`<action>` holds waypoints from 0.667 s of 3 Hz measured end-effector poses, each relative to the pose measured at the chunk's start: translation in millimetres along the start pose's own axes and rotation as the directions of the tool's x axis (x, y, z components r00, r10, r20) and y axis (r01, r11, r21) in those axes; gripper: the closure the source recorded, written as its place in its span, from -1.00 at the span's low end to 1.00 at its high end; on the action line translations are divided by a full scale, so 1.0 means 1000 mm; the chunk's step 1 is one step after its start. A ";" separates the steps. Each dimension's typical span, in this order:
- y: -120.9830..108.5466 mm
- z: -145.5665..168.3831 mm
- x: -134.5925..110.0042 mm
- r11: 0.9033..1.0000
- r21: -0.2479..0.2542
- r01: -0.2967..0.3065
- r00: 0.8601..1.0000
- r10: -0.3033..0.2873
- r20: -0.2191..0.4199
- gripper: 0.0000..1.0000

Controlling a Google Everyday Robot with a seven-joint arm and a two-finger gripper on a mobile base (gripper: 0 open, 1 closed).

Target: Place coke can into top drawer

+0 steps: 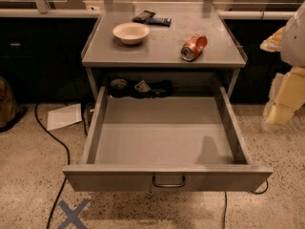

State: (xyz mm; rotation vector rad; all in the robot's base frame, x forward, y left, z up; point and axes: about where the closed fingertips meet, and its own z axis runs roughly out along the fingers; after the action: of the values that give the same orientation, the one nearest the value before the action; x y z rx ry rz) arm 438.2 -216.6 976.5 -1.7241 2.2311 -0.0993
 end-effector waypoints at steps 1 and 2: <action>0.000 0.000 0.000 1.000 0.000 0.000 1.000 0.000 0.000 -1.00; -0.005 0.003 -0.011 0.999 0.005 0.035 0.999 -0.035 0.016 -1.00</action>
Offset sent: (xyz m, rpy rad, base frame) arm 0.0172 0.0200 -0.0035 0.0079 -0.0070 0.0822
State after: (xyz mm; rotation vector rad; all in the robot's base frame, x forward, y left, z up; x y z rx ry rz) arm 445.9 -207.1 977.6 -1.7555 2.1884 -0.0986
